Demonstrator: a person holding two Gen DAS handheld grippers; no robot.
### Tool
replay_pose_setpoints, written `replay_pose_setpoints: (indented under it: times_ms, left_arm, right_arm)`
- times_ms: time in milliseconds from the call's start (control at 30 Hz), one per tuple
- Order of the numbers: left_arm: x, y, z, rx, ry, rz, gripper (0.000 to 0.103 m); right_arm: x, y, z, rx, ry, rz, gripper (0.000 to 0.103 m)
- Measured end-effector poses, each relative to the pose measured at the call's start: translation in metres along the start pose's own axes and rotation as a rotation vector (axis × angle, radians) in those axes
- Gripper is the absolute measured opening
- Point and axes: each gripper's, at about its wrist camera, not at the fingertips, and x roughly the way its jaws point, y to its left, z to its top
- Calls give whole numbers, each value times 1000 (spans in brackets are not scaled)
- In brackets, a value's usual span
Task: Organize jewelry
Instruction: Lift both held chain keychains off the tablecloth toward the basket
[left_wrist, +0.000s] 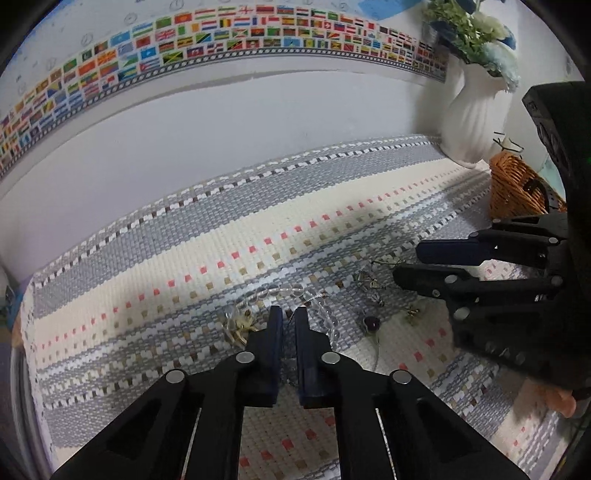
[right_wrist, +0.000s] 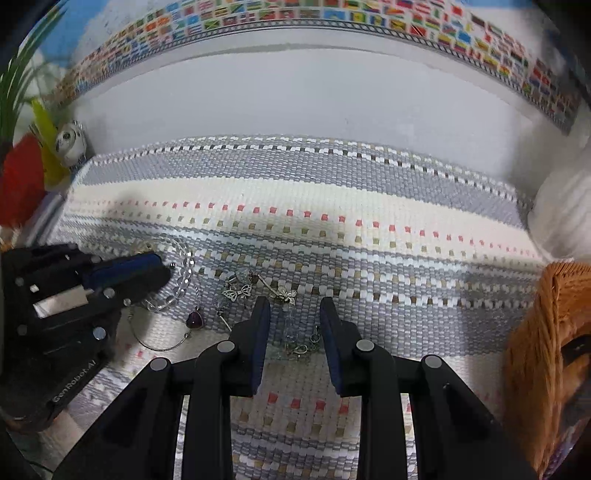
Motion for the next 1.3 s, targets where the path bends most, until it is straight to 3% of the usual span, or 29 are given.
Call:
replay_pose_setpoints:
  times_ms: [33,200,400,600,767,967,1033,1133,1233,1300]
  left_arm:
    - [-3,2,-1,-1,-10,-2,3]
    - [-14,16,-1,-62,-31,-69,2]
    - [-29,25,-6,-110,-25,-273,2]
    - [-26,0,-19,-72,91,-393,2]
    - [-48,-21,-37,-43,98,-397,2]
    - [-79,-28,-56,-51,75,-321,2]
    - [-79,-29,-44,-57,52,-264,3]
    - [-73,-28,-24,-52,48,-282,8]
    - [-54,-39,-2,63,51,-226,12]
    - [-39,-41,5,151,79,-244,14]
  right_arm:
    - [1,3,0,-8,-1,0,10]
    - [-3,-2,1,21,-19,-3,10]
    - [-29,-22,2,100,-85,51,10]
    - [-47,-38,-16,166,-83,74,10]
    - [-72,-55,-39,215,-109,63,10]
    - [-114,-61,-58,232,-167,66,10]
    - [-118,-55,-61,218,-159,64,10]
    - [-112,-50,-65,205,-125,60,10]
    - [-102,-53,-72,225,-88,78,10]
    - [-98,-54,-75,226,-73,95,10]
